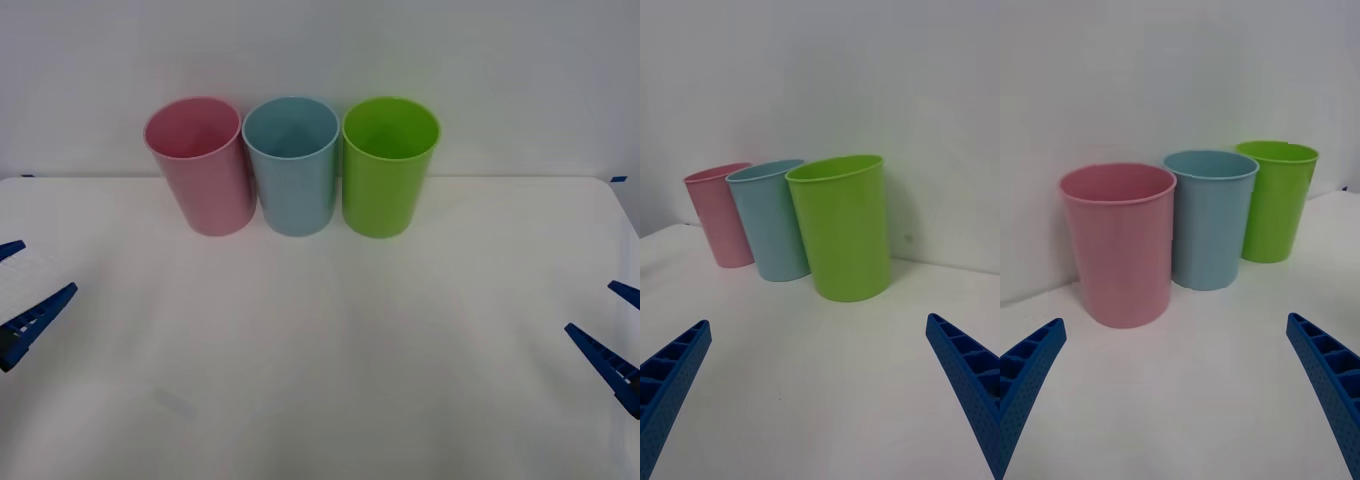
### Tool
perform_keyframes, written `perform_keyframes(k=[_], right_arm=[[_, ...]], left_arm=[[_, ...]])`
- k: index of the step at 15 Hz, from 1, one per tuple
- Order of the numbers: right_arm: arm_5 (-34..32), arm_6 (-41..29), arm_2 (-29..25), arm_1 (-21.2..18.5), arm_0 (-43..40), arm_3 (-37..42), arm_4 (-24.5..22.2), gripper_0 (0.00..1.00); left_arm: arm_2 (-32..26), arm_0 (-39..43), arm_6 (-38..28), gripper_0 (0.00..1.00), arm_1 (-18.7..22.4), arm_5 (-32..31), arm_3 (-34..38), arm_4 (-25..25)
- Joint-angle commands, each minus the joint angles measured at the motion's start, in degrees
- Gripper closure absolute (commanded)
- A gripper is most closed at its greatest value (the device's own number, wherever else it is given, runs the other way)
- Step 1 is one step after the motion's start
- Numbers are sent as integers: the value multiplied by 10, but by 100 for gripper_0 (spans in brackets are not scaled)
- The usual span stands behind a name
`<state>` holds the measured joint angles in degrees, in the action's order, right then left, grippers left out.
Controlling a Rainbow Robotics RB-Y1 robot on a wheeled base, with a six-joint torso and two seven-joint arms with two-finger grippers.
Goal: Grasp the object on the table and drop it into the matching bin: aluminum can to the light blue bin, PET bottle to the pink bin.
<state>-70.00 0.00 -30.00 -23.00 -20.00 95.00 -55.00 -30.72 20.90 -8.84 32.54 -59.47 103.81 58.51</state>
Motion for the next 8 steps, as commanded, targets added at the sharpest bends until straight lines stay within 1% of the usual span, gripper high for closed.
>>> perform_keyframes(k=[1, 5, 8], right_arm=[[0, 0, 0, 0, 0, 0, 0, 0], [0, 0, 0, 0, 0, 0, 0, 0], [0, 0, 0, 0, 0, 0, 0, 0]], left_arm=[[-36, 14, -29, 0, 0, -41, -5, 15], [-56, 61, -21, 0, 0, -62, -5, 13], [-65, 73, -23, 0, 1, -70, -5, 6]])
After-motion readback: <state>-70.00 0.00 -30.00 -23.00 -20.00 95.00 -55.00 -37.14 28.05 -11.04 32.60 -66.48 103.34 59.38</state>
